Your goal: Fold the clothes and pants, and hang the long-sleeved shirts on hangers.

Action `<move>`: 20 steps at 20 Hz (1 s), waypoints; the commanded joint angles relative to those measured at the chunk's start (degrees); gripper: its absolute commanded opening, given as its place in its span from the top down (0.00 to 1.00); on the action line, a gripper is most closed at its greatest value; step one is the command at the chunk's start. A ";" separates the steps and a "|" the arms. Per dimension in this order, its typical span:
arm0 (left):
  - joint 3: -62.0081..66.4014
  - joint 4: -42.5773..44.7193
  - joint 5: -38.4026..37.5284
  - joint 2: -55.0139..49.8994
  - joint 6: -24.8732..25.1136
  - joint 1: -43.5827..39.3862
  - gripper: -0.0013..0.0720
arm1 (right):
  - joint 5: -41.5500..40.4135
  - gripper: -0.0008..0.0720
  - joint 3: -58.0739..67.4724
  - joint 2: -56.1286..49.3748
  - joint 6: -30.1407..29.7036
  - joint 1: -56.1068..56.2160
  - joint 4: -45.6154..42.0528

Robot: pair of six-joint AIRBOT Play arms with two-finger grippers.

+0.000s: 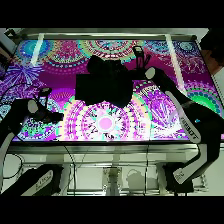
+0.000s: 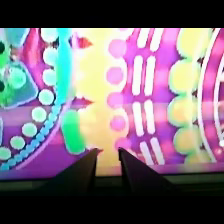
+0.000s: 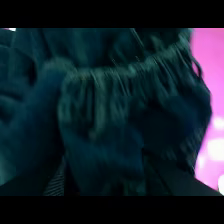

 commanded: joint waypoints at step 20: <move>-0.02 -3.21 5.68 0.00 3.45 0.04 0.63 | 29.00 0.29 27.96 -16.39 13.49 7.96 -21.16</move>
